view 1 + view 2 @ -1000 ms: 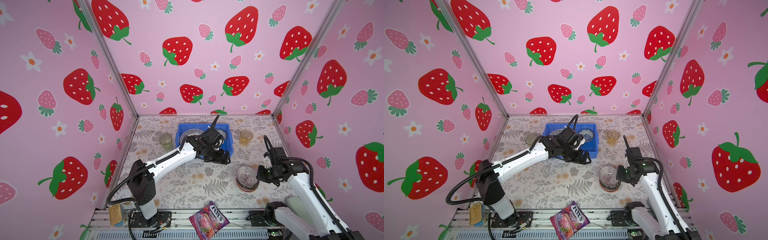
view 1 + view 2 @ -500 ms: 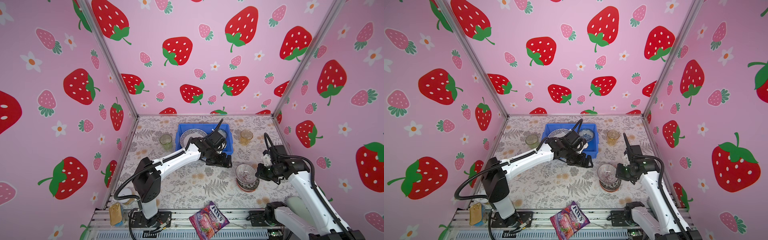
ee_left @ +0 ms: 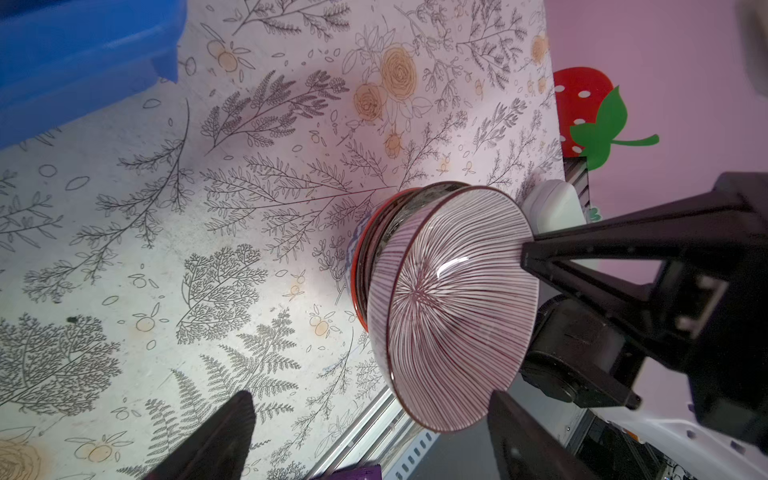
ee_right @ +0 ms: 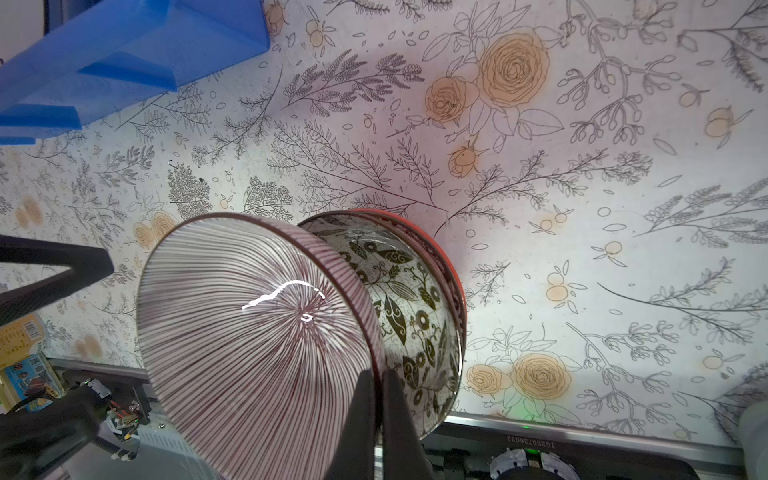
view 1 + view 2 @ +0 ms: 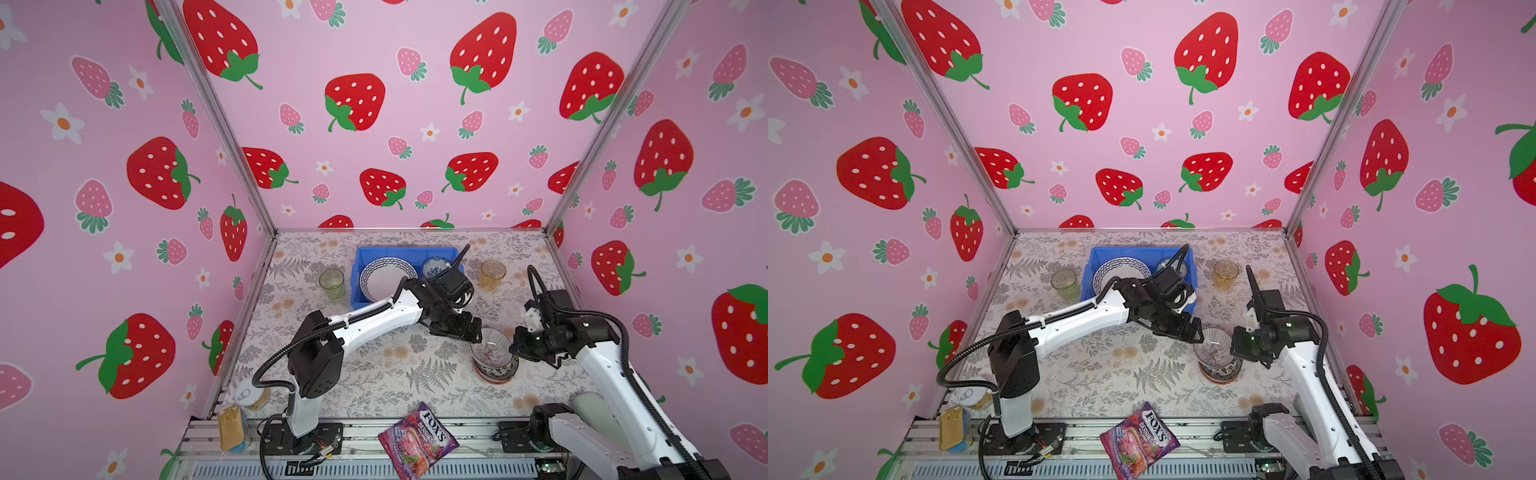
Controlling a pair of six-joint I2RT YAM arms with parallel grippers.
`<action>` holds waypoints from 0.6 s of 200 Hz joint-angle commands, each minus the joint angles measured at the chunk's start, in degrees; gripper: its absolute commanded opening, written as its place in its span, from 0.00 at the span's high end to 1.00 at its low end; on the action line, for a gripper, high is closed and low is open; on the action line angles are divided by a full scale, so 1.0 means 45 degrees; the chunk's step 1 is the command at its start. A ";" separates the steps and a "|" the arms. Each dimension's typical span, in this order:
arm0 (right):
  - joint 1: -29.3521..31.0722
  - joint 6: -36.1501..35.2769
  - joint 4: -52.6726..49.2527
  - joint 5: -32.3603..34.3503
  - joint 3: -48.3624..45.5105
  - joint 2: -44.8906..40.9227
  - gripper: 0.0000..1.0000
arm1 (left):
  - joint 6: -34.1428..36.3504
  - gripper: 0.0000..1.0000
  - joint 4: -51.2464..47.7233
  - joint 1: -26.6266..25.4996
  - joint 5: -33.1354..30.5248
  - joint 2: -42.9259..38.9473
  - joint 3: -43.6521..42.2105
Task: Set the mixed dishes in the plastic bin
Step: 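Grasp the rim of the top pink-striped bowl with the left gripper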
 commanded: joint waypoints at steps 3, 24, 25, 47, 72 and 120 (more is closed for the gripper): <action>0.0047 -0.0266 -0.0065 -0.0378 0.0474 -0.0037 1.00 | 0.0228 0.12 -0.0434 -0.0222 -0.0028 0.0351 0.0800; 0.0036 -0.0266 -0.0130 -0.0399 0.0638 -0.0042 1.00 | 0.0302 0.14 -0.0689 -0.0338 -0.0289 0.0610 0.1050; 0.0034 -0.0266 -0.0132 -0.0410 0.0645 -0.0044 1.00 | 0.0306 0.14 -0.0709 -0.0340 -0.0298 0.0627 0.1066; 0.0032 -0.0236 -0.0212 -0.0459 0.0950 -0.0045 1.00 | 0.0404 0.16 -0.1008 -0.0432 -0.0519 0.0896 0.1403; 0.0050 -0.0246 -0.0283 -0.0555 0.1158 -0.0012 1.00 | 0.0440 0.22 -0.1200 -0.0498 -0.0678 0.1103 0.1701; 0.0120 -0.0227 -0.0264 -0.0664 0.1199 -0.0065 1.00 | 0.0447 0.35 -0.1336 -0.0513 -0.0947 0.1211 0.1898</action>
